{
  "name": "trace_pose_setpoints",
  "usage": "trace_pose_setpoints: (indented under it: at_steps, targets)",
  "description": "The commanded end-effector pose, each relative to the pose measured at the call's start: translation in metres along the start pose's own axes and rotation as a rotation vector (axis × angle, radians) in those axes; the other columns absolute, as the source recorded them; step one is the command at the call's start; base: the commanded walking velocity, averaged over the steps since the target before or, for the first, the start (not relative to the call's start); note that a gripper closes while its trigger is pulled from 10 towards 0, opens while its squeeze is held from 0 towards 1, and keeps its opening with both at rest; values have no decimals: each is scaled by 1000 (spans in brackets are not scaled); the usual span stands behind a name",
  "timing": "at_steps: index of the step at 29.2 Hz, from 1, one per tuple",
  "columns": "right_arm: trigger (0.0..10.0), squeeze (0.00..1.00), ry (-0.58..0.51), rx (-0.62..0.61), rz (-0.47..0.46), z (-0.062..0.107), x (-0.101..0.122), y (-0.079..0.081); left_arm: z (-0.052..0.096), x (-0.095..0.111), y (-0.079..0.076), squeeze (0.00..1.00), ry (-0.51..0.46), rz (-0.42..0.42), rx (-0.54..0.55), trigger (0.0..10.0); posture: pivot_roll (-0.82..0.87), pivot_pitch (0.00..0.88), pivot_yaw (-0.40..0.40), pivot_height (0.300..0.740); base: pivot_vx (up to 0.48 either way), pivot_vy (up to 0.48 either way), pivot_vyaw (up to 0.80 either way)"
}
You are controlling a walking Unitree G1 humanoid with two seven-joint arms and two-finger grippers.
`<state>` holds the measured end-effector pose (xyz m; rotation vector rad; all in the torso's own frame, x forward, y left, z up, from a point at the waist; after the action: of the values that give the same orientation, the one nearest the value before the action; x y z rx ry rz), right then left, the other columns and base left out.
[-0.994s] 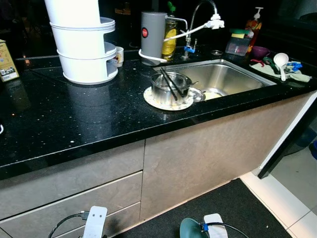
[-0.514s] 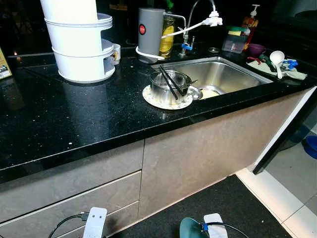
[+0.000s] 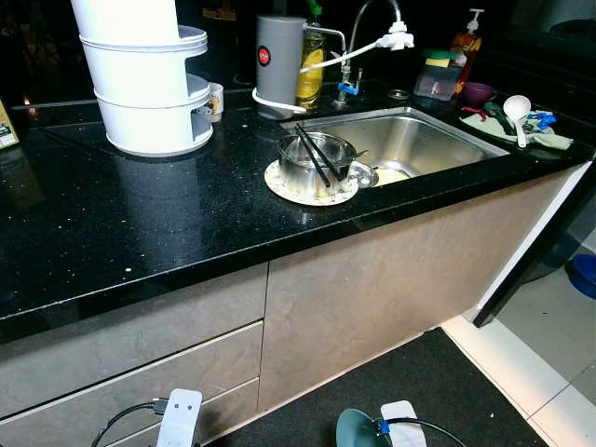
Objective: Kitchen organization
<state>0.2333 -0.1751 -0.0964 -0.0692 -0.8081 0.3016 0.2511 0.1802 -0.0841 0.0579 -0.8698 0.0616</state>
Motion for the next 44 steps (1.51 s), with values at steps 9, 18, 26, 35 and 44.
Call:
trace_pose_setpoints:
  at_steps: [9,18,26,35,44]
  targets:
    - [10000,0,35,63,-25,2,-10,19,2,-5,-6,0,7,-10,-17,10000,-24,79,-53,740,0,0,0]
    - [10000,0,35,57,-23,2,-10,18,2,-6,-6,0,11,-10,-17,10000,-25,77,-53,740,0,0,0]
    - [10000,0,36,55,-23,2,-9,17,2,-7,-6,0,15,-7,-14,10000,-24,75,-59,740,0,0,0]
    - [10000,0,43,56,-30,3,-12,20,3,-10,-3,0,24,-14,-15,10000,-12,58,-47,740,0,0,0]
    - [10000,0,51,64,-29,3,-15,23,4,-12,0,0,26,-25,-12,10000,-11,32,-43,740,0,0,0]
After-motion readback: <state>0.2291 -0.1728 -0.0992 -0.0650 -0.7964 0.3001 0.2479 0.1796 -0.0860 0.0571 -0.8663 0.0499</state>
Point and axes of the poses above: a point about 5 cm out from each wrist's last joint towards the gripper, its own z axis pointing back from the gripper into the wrist, its own x axis along the axis of the wrist's last joint, y = z × x, the point moved 4 cm from there along -z, pointing out of the wrist towards the gripper, and after that the axes turned 8 degrees about z, right-handed, at the moved point
